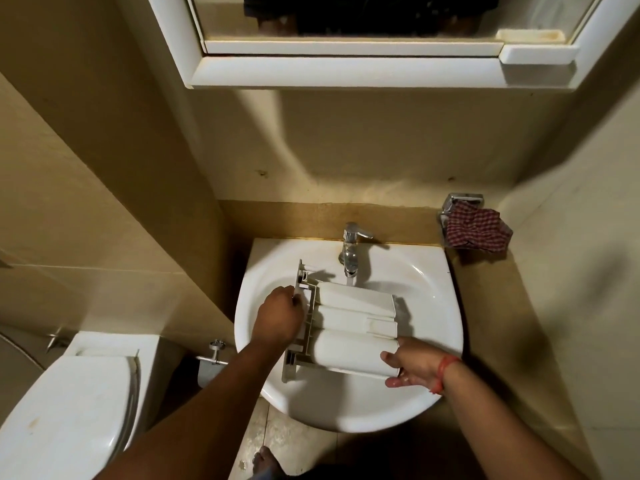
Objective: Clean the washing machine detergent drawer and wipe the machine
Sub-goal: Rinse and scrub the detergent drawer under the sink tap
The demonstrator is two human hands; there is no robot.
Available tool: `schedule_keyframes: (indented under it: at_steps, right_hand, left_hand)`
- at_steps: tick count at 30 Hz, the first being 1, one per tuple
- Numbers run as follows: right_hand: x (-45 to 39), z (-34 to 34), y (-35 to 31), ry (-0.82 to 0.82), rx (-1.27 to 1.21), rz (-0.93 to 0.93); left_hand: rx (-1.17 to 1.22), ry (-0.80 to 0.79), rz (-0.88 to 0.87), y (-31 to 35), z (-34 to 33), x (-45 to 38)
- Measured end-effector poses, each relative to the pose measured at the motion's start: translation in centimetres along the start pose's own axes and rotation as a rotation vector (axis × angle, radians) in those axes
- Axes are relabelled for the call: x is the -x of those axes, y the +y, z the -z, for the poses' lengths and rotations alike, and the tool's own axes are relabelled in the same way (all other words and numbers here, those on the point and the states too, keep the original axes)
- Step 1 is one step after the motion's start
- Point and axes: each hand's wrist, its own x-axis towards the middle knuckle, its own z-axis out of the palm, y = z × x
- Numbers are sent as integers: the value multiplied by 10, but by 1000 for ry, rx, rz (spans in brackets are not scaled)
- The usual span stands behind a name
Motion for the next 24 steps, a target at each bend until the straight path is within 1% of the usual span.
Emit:
schedule_keyframes:
  at_steps: [4,5,7,8,9,10,11,12,13,14,17,18,19,20,21,22,23,24]
  right_hand:
    - [4,1,-17,65,75,-19]
    - [7,1,-21,81,125,-36]
    - [16,0,-32,91,315,-86]
    - [18,0,-37,126,457,-87]
    - [18,-1,-40,220,642,-37]
    - [8,-1,-41,364,811,69]
    - [1,-3,-45,481,853,197]
    - [-5,-7,-50,545,767,327]
    - [-9,-14,-58,548,600,422]
    - [-13,-20,-67,491,402,440]
    - [-35,-37,-93,204,-451,288]
    - [-43,-43,-102,152,-649,264]
    - [-51,-49,-109,110,-780,246]
    - [-58,-56,-113,85,-820,239]
    - [-62,-64,-116,52,-781,245]
    - [-67,-70,-115,53,-636,276]
    - [-69,-75,-111,84,-430,359]
    - [-68,-76,-104,139,-173,480]
  left_hand:
    - [-14,-18,70,3,-5,-8]
    - [-15,-31,86,4,-7,-10]
    - [-15,-68,94,4,-11,-16]
    - [-14,-89,92,5,-13,-19]
    - [-19,-111,88,6,-16,-21]
    - [-31,-134,83,8,-18,-22]
    - [-47,-154,76,10,-22,-23]
    - [-64,-167,71,12,-25,-24]
    - [-78,-174,70,14,-28,-24]
    - [-84,-184,78,14,-30,-25]
    - [-72,-189,98,13,-34,-29]
    - [-72,-180,92,13,-35,-29]
    - [-73,-165,81,12,-36,-29]
    - [-70,-154,70,12,-37,-28]
    - [-65,-144,57,10,-39,-27]
    - [-59,-139,48,9,-39,-27]
    - [-55,-136,40,7,-40,-28]
    - [-50,-135,36,7,-40,-28]
